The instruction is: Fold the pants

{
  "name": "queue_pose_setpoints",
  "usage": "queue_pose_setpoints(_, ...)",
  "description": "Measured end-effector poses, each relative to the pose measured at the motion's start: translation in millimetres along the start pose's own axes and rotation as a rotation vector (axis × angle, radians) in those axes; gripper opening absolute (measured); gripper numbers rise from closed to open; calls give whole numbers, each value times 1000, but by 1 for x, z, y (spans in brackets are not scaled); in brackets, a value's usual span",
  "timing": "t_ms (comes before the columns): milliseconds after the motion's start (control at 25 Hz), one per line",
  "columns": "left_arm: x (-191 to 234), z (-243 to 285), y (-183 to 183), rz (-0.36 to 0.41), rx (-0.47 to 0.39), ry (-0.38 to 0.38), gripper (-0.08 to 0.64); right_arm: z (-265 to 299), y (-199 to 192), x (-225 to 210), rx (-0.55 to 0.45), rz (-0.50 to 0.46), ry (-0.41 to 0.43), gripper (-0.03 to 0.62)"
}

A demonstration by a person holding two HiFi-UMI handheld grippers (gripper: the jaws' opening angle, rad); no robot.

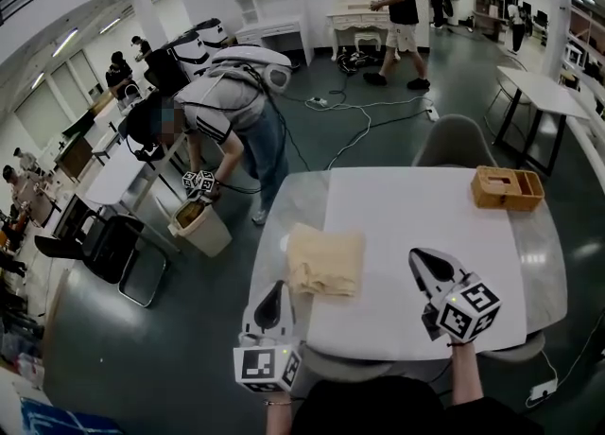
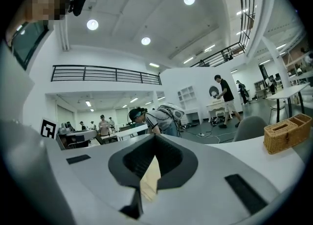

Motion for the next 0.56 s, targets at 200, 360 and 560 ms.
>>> queue_pose_setpoints(200, -1, 0, -2, 1, 6, 9, 14, 0, 0, -4, -6, 0, -6, 14)
queue_pose_setpoints(360, -4, 3, -2, 5, 7, 15, 14, -1, -2, -10, -9, -3, -17, 14)
queue_pose_setpoints(560, -5, 3, -5, 6, 9, 23, 14, -3, -2, -15, -20, -7, -33, 14)
Point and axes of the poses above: the fingertips, and each gripper's own axes: z forward along the fingers, x to its left, y out of its top, the point moved 2 cm from there along -z, backward along the fingers, and after that the axes turned 11 degrees about x, right-handed, at the moved point
